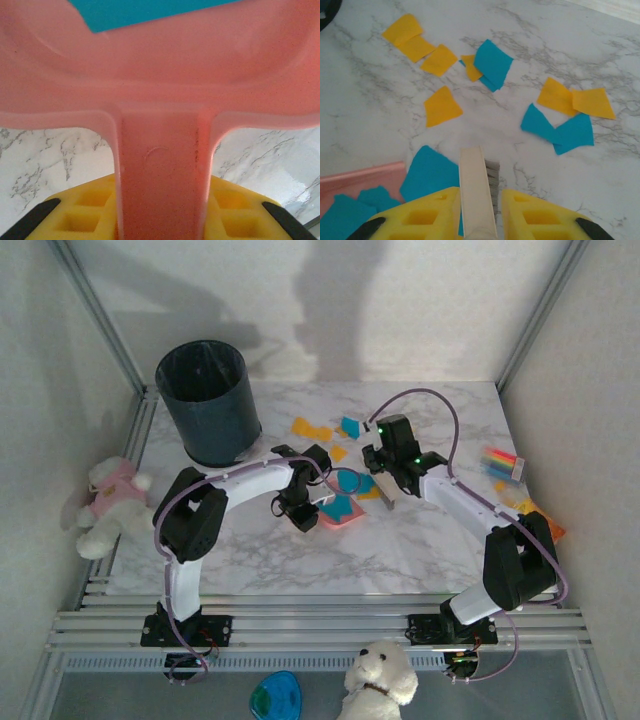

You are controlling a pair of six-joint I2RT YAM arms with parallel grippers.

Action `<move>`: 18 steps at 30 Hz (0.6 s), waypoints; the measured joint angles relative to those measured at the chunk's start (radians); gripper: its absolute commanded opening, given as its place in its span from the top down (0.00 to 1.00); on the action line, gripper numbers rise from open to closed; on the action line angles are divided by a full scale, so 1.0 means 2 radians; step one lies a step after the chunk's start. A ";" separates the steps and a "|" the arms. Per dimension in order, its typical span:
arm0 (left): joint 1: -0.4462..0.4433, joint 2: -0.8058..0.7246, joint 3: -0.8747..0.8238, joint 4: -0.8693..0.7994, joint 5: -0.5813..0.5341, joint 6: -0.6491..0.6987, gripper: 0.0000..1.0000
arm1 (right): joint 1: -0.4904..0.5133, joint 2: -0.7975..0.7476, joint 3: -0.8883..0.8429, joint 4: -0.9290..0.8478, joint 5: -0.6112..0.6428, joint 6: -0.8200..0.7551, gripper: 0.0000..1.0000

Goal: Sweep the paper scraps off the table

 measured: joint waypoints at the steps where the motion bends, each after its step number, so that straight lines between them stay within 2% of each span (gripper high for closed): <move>1: 0.000 0.002 0.001 0.000 0.000 0.000 1.00 | 0.002 0.000 0.001 -0.002 -0.004 -0.003 1.00; 18: 0.000 0.005 0.006 -0.002 0.000 0.003 1.00 | 0.033 -0.026 0.007 -0.057 -0.024 -0.011 1.00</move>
